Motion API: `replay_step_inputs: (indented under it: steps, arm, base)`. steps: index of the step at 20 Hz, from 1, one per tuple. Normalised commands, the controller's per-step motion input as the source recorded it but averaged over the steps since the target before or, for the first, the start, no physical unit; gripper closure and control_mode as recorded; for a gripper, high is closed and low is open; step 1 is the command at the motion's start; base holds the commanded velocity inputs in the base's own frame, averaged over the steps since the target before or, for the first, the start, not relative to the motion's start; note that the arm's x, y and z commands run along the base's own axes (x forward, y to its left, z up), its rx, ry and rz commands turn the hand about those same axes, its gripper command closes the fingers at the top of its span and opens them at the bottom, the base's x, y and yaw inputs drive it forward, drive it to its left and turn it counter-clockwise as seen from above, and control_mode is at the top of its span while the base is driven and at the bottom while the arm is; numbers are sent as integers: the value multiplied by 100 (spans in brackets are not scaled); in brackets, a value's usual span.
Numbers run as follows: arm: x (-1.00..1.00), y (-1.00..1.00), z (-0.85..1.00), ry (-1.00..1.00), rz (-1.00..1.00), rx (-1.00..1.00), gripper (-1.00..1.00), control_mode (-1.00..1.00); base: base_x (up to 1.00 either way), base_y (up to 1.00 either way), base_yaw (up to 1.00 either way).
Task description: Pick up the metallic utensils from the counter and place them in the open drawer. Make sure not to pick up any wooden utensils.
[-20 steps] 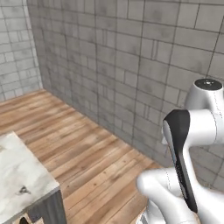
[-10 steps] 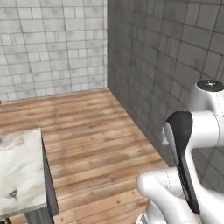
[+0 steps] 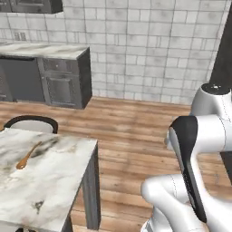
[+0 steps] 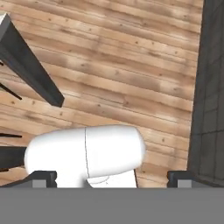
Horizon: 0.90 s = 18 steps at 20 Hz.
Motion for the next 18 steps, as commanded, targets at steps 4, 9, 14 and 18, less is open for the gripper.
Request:
replay_step_inputs:
  steps: [4,9,14,18]
  arm:
    - [0,0,0,0,0,0,-100,100]
    - [0,0,0,0,0,0,-100,100]
    - [0,0,0,0,0,0,-100,100]
    - [0,0,0,0,0,0,-100,100]
  base:
    - [94,-35,82]
    - [20,-94,64]
    - [3,-88,67]
    - [28,-64,75]
